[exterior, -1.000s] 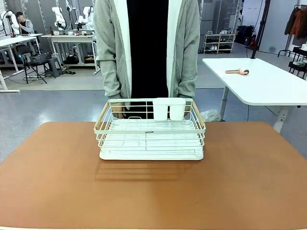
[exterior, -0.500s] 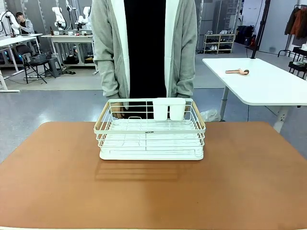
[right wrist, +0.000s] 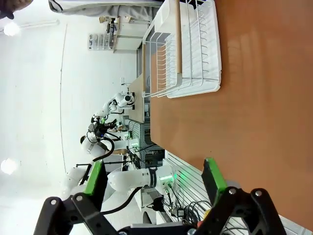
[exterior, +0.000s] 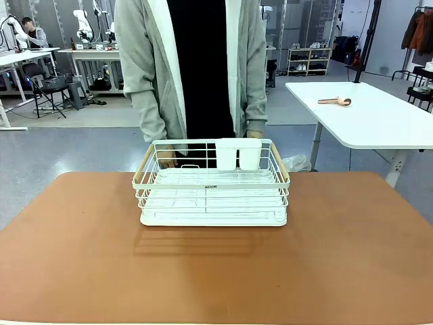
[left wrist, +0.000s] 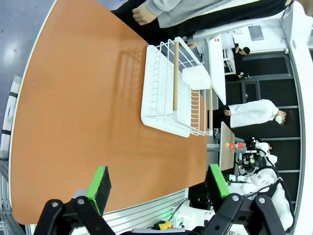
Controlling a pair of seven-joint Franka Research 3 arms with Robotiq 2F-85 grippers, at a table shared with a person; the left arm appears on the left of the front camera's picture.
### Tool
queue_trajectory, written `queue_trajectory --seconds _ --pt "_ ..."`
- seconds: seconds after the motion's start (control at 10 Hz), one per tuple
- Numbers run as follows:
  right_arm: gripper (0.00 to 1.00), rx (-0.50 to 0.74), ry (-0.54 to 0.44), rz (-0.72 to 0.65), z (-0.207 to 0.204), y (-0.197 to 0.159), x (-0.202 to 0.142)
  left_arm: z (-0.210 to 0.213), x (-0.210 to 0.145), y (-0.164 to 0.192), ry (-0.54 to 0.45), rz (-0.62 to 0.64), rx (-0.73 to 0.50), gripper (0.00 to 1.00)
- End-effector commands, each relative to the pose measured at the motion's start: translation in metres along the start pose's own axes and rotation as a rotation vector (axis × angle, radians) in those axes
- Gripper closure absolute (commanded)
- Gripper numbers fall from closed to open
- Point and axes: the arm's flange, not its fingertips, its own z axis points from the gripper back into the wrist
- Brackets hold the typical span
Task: Clean the table.
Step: Pick up the Lint Roller when the human hands it over.
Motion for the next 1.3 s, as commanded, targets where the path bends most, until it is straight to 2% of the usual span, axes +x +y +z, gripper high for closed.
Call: queue_trajectory --seconds 0.0,1.2 --pt "0.0 0.007 0.001 0.016 -0.0025 0.0009 -0.0015 -0.0008 0.0016 0.0004 -0.003 -0.023 -0.025 0.0" --pt "0.0 0.007 0.001 0.016 -0.0025 0.0009 -0.0015 -0.0008 0.0016 0.0004 -0.003 -0.023 -0.025 0.0"
